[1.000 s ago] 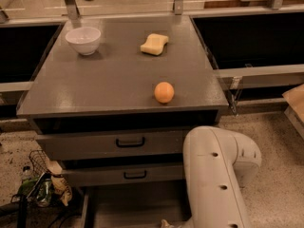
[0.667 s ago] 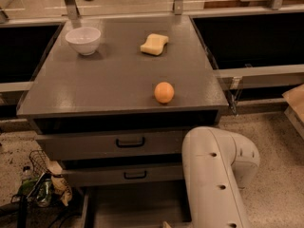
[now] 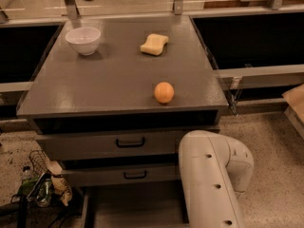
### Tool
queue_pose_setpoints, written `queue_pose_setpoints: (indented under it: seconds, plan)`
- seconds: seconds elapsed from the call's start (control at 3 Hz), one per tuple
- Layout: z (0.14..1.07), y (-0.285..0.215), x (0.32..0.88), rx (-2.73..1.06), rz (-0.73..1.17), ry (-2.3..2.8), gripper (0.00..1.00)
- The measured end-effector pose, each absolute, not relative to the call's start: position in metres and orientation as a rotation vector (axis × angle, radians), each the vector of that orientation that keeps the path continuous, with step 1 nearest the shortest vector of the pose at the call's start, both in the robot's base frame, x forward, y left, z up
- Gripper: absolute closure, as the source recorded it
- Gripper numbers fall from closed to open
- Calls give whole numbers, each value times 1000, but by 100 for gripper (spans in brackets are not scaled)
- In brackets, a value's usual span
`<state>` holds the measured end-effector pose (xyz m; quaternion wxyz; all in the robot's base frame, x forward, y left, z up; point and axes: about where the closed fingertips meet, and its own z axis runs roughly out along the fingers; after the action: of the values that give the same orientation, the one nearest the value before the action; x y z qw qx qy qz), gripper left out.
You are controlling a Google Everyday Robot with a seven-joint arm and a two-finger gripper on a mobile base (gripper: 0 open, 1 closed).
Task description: Open bottom drawer
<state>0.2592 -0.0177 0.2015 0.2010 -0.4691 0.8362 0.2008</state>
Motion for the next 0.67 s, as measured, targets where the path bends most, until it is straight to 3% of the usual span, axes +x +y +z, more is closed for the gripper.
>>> queue_pose_setpoints:
  seconds: [0.67]
  plan:
    - [207, -15, 264, -1276, 555, 2309, 0]
